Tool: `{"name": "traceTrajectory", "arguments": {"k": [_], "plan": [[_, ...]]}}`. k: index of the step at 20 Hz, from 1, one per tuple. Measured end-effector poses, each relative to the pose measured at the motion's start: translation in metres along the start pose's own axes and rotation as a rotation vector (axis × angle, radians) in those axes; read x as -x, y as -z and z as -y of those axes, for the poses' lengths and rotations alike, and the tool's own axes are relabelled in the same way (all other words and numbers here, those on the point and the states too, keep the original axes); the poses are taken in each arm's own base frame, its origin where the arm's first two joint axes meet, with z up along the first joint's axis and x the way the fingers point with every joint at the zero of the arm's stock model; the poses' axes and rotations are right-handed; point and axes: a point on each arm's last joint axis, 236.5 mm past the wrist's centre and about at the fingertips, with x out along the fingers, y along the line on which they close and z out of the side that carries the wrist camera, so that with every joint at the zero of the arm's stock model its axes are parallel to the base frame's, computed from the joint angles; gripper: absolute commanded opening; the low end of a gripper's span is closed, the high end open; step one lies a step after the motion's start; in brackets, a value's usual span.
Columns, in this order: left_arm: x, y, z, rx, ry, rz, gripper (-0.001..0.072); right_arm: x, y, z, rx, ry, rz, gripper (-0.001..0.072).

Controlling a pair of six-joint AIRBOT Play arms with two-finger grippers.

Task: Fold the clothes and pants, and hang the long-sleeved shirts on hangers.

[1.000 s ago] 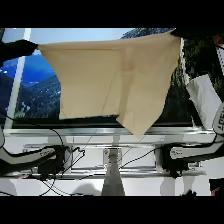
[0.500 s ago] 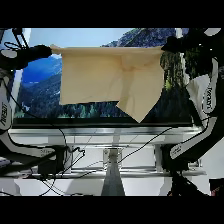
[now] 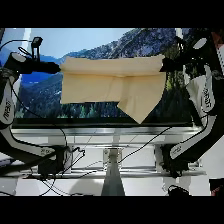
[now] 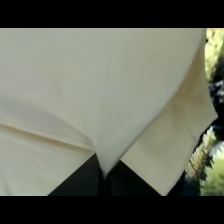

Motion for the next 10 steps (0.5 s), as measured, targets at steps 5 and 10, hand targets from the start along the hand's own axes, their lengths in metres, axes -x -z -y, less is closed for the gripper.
{"name": "traceTrajectory", "arguments": {"k": [5, 10], "plan": [[-0.004, 0.029, 0.014, 0.002, 0.047, -0.128, 0.0703, 0.0, 0.017, 0.005, -0.05, 0.021, -0.068, 0.069], [0.027, 0.027, 0.02, 0.0, 0.039, -0.137, 0.07, 0.025, 0.029, 0.014, -0.047, 0.101, -0.103, 0.0636]]}}
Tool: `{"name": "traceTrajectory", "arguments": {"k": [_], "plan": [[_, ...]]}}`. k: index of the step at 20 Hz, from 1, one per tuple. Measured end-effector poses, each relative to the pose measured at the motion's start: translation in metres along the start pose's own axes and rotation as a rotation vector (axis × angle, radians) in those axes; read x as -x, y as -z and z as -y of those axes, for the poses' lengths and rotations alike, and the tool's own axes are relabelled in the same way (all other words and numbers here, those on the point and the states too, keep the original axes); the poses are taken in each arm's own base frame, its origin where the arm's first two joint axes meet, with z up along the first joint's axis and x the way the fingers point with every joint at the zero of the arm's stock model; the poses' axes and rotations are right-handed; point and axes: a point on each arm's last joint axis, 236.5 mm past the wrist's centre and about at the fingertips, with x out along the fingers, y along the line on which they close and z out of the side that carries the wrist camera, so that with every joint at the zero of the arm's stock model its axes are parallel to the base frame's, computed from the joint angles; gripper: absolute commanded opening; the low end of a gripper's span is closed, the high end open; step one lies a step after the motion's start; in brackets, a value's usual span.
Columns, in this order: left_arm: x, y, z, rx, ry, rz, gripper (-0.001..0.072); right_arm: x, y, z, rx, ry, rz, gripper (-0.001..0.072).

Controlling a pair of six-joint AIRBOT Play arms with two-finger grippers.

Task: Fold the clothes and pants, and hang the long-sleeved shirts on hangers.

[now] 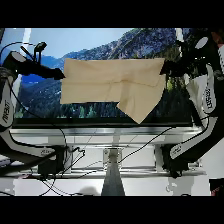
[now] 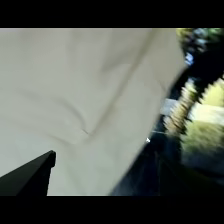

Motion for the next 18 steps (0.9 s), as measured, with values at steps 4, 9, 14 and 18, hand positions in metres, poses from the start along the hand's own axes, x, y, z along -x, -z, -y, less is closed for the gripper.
{"name": "traceTrajectory", "arguments": {"k": [4, 9, 14, 18], "plan": [[0.059, -0.002, 0.002, 0.018, -0.05, 0.048, 0.0625, 0.028, 0.026, 0.014, -0.034, 0.056, -0.011, 0.0549], [0.113, 0.03, -0.012, 0.106, -0.097, 0.025, 0.057, 0.013, 0.103, 0.003, -0.107, 0.005, -0.065, 0.055], [0.106, 0.084, -0.031, 0.311, -0.038, -0.003, 0.057, -0.051, 0.171, -0.033, -0.244, -0.149, -0.046, 0.0549], [0.068, 0.121, -0.022, 0.462, 0.051, -0.009, 0.057, -0.081, 0.186, -0.064, -0.368, -0.298, 0.013, 0.0423]]}}
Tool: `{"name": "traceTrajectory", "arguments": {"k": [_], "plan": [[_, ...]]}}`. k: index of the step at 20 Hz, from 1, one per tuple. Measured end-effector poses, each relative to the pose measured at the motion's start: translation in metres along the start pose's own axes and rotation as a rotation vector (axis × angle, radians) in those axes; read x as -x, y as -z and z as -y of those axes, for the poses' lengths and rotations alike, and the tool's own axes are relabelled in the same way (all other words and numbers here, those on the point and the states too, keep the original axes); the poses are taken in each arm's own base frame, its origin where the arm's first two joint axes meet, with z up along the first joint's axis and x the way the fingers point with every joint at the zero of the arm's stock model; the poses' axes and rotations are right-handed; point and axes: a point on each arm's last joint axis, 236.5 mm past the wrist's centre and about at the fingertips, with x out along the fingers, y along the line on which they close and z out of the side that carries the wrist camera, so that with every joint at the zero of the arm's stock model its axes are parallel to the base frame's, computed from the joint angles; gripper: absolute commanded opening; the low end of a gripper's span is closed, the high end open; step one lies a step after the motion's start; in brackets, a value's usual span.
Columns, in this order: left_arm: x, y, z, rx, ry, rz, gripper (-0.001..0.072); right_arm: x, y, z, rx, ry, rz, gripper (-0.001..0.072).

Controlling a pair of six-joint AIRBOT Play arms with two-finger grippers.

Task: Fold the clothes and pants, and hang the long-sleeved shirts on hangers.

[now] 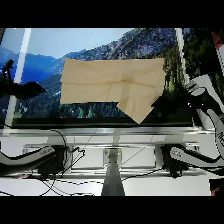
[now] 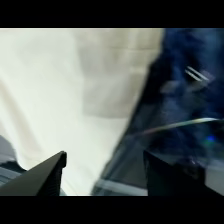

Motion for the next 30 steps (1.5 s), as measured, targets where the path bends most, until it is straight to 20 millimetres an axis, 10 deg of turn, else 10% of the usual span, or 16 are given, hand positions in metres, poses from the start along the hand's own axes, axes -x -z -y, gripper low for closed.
{"name": "traceTrajectory", "arguments": {"k": [8, 13, 20, 25, 30], "plan": [[-0.056, 0.04, 0.007, 0.123, 0.057, -0.018, 0.0569, -0.013, -0.002, -0.01, -0.028, -0.089, 0.073, 0.0015], [-0.073, 0.041, 0.025, 0.065, 0.054, -0.031, 0.0549, -0.012, 0.006, -0.027, 0.015, -0.16, 0.047, 0.0015], [-0.088, 0.026, 0.039, -0.018, 0.008, 0.017, 0.0018, -0.01, 0.01, -0.035, 0.062, -0.192, 0.03, 0.0014], [-0.08, 0.033, 0.05, -0.112, 0.03, -0.038, 0.0015, 0.011, 0.002, -0.054, 0.214, -0.214, 0.068, 0.0013], [-0.031, 0.034, 0.071, -0.264, -0.003, -0.014, 0.0015, 0.073, -0.005, -0.091, 0.445, -0.17, 0.263, 0.0013]]}}
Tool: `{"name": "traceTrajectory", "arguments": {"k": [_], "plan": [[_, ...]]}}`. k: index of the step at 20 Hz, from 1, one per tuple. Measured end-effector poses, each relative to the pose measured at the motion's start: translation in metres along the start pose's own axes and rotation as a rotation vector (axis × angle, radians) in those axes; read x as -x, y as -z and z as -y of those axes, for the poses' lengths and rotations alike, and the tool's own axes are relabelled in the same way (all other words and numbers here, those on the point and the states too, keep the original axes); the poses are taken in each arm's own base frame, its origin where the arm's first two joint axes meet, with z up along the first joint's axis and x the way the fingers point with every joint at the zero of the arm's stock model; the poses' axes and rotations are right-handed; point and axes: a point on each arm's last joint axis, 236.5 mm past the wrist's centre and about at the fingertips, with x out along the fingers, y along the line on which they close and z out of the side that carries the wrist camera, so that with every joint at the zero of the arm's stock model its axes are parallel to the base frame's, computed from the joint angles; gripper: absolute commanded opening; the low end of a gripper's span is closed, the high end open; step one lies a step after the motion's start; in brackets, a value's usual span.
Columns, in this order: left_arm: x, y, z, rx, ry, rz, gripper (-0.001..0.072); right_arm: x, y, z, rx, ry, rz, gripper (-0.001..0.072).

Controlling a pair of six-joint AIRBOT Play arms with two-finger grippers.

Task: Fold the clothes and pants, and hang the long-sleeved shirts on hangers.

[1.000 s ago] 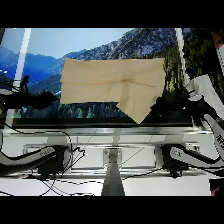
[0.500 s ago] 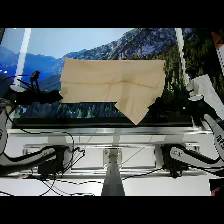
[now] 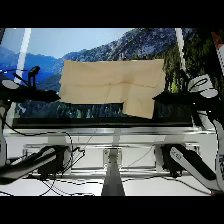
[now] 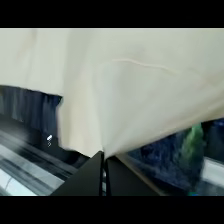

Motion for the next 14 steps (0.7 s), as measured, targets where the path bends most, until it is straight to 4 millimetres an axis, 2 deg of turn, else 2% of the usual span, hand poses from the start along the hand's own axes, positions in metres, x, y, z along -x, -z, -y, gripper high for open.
{"name": "traceTrajectory", "arguments": {"k": [2, 5, 8, 11, 14], "plan": [[0.026, -0.006, 0.012, -0.044, -0.031, 0.059, 0.0016, 0.023, -0.001, -0.023, 0.065, 0.009, 0.048, 0.0014], [0.064, -0.014, 0.03, -0.076, -0.078, 0.164, 0.0016, 0.05, 0.007, -0.056, 0.106, 0.006, 0.101, 0.0013], [0.087, -0.022, 0.039, -0.082, -0.113, 0.257, 0.0015, 0.061, 0.0, -0.072, 0.092, 0.014, 0.184, 0.0013], [0.083, -0.039, 0.038, -0.029, -0.091, 0.334, 0.0016, 0.054, -0.027, -0.069, 0.059, 0.034, 0.274, 0.0012], [0.056, -0.063, 0.027, 0.073, -0.042, 0.387, 0.0017, 0.029, -0.058, -0.047, -0.004, 0.073, 0.327, 0.0013]]}}
